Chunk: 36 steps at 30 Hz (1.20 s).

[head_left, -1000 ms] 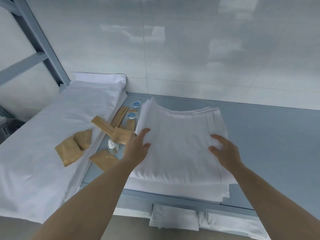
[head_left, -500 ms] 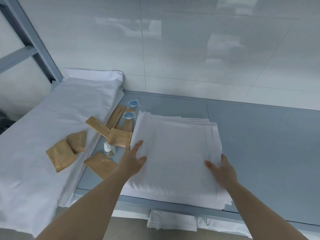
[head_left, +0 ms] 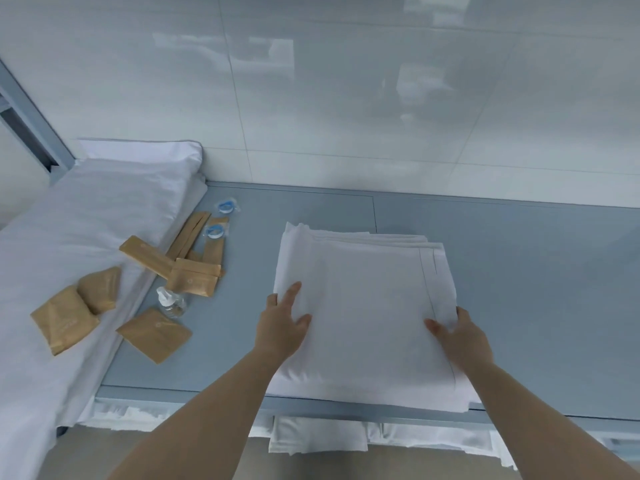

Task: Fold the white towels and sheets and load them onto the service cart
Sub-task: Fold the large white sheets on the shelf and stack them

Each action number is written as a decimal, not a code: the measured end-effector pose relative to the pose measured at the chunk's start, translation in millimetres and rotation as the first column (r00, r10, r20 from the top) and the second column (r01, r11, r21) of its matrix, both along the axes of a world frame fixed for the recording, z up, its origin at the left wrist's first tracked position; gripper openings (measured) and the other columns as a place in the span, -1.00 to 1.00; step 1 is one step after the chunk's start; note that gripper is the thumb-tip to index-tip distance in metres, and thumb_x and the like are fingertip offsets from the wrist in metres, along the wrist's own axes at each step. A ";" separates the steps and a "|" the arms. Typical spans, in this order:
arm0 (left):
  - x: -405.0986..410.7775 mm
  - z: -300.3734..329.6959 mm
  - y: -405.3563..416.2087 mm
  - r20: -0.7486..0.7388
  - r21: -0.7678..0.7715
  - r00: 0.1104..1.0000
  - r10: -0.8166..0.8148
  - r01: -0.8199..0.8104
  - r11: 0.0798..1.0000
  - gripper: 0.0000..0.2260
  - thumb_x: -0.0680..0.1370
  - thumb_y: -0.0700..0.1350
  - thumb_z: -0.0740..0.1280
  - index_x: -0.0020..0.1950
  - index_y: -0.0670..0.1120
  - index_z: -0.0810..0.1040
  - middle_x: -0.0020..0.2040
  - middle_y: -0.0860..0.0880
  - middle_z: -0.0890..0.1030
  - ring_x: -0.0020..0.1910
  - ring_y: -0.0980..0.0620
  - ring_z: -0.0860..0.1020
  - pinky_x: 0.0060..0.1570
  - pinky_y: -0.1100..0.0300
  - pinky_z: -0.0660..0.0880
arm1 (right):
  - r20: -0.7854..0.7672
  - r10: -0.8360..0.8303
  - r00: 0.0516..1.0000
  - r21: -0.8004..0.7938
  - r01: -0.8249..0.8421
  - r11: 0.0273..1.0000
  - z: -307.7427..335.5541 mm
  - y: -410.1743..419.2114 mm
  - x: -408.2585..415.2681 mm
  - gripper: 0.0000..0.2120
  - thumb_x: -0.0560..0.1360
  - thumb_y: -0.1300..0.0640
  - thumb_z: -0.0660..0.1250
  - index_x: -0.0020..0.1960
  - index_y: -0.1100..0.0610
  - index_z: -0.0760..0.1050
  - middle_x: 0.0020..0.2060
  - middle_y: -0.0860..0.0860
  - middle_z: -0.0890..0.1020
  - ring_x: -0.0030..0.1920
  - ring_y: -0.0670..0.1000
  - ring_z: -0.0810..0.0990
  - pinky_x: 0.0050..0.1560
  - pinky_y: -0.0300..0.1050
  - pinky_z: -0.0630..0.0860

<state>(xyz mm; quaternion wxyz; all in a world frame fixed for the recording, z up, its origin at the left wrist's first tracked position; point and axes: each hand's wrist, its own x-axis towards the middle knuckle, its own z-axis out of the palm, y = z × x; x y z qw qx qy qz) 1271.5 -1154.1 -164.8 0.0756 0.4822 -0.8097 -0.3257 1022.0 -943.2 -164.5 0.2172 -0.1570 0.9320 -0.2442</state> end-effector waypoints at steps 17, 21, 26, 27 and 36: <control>-2.9 5.4 11.0 0.301 -0.356 0.954 -0.020 0.131 0.925 -0.59 0.65 -0.01 0.09 0.52 0.06 0.22 0.48 -0.23 0.12 0.46 -0.20 0.12 0.40 -0.09 0.11 | -0.269 0.145 0.952 0.310 -0.057 0.949 8.2 11.0 15.6 -0.39 0.58 -0.17 0.17 0.50 0.11 0.12 0.35 0.25 0.31 0.36 0.23 0.28 0.28 0.10 0.27; -24.1 2.0 26.1 0.366 -0.430 0.895 -0.254 0.405 0.807 -0.57 0.65 -0.01 -0.01 0.53 -0.02 0.23 0.59 -0.14 -0.04 0.56 -0.09 -0.11 0.48 -0.02 -0.20 | -0.471 0.540 0.697 0.240 -0.488 0.839 13.4 -27.3 55.3 -0.35 0.60 -0.16 0.09 0.56 0.11 0.01 0.56 0.11 0.02 0.55 0.10 -0.12 0.49 0.11 -0.20; -22.9 -13.8 31.0 0.519 -0.299 0.796 -0.313 0.512 0.806 -0.49 0.61 0.19 -0.21 0.56 0.16 -0.20 0.59 -0.03 -0.18 0.55 -0.03 -0.26 0.45 -0.01 -0.40 | -0.283 0.764 0.579 0.295 -0.706 0.644 -13.6 -59.3 119.8 -0.44 0.61 -0.21 -0.15 0.56 -0.10 -0.14 0.56 -0.12 -0.16 0.53 -0.05 -0.29 0.46 0.17 -0.37; -22.7 -14.8 26.2 0.529 -0.290 0.789 -0.312 0.514 0.807 -0.48 0.60 0.23 -0.22 0.55 0.18 -0.23 0.58 0.00 -0.20 0.54 -0.03 -0.28 0.45 -0.01 -0.40 | -0.273 0.750 0.603 0.318 -0.679 0.662 -18.9 -58.4 119.2 -0.44 0.59 -0.25 -0.21 0.55 -0.15 -0.18 0.54 -0.15 -0.20 0.52 -0.05 -0.31 0.45 0.18 -0.39; -20.4 -3.5 -1.3 0.576 -0.249 0.714 -0.398 0.618 0.746 -0.38 0.58 0.28 -0.22 0.58 0.05 -0.15 0.60 -0.04 -0.13 0.55 -0.02 -0.23 0.46 -0.05 -0.37 | -0.236 0.657 0.716 0.443 -0.522 0.729 -19.0 0.7 69.7 -0.30 0.48 -0.38 -0.34 0.53 -0.11 -0.32 0.53 -0.07 -0.29 0.52 0.00 -0.33 0.49 0.13 -0.32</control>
